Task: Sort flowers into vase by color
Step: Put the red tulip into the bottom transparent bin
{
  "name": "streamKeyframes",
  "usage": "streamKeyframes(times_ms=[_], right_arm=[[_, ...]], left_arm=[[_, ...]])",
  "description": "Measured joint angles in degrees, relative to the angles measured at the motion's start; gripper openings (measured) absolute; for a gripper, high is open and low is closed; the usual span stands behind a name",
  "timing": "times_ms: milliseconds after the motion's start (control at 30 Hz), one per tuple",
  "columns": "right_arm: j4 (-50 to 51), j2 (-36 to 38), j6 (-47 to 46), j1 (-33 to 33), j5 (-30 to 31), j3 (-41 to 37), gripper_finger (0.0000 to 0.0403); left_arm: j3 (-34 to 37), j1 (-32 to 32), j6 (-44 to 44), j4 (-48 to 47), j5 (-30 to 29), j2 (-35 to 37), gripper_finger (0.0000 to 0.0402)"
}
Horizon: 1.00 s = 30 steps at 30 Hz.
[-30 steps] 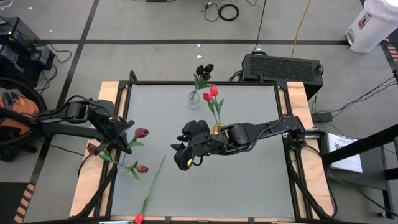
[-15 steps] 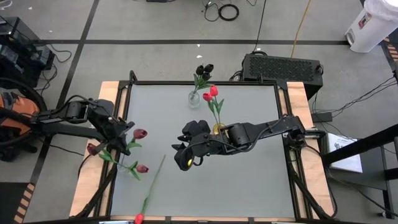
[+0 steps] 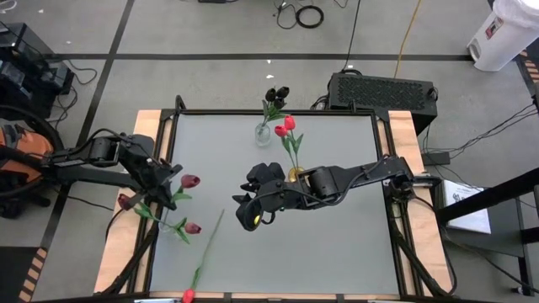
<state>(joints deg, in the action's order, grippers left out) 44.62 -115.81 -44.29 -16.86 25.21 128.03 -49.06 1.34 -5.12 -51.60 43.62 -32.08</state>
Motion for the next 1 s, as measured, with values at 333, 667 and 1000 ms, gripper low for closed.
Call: streamKeyframes(times_ms=[333, 667, 1000], right_arm=[[0.0, 0.0, -0.5, 0.0, 0.0, 0.0, 0.0177], [0.0, 0.0, -0.4, 0.0, 0.0, 0.0, 0.0177], [0.3, 0.0, -0.4, 0.0, 0.0, 0.0, 0.0177]], left_arm=[[0.0, 0.0, 1.9, 0.1, -2.7, -0.2, 0.0005], [0.0, 0.0, 2.3, -0.5, -1.7, -0.2, 0.0003], [3.5, 0.0, 2.1, 0.2, 0.1, -0.1, 0.0002]])
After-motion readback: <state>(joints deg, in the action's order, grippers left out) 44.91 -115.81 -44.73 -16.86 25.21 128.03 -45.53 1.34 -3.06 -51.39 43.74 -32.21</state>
